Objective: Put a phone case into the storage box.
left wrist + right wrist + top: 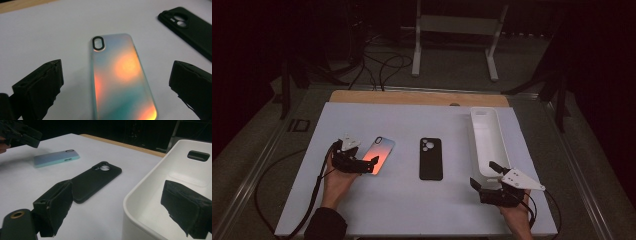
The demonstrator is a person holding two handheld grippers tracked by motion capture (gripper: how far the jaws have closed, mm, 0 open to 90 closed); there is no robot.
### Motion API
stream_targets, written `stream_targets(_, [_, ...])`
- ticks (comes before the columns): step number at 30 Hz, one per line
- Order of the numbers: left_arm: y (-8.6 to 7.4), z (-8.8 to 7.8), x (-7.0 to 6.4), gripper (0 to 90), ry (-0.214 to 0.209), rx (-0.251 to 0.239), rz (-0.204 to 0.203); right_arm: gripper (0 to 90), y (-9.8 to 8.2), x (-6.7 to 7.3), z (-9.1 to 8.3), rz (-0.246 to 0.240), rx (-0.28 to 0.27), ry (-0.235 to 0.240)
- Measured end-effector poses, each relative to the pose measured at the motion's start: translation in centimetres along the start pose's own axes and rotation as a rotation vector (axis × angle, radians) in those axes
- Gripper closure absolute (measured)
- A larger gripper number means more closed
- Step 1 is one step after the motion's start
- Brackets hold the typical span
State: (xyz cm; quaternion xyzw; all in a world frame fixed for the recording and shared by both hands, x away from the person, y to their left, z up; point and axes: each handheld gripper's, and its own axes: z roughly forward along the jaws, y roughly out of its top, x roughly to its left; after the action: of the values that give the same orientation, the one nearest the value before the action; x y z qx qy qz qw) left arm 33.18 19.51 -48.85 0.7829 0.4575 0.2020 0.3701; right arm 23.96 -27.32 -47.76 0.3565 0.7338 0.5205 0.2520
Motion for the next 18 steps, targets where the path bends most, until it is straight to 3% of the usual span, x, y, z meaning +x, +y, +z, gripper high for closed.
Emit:
stream_targets(7, [0.2,1.1,0.2,0.0,-0.036,0.067,-0.012,10.5,0.0,0.0,0.1,-0.001,0.001,0.001])
stream_targets(18, [0.0,2.9,-0.2,0.0,-0.040,0.164,-0.011,10.5,0.0,0.0,0.1,-0.003,0.003,0.000])
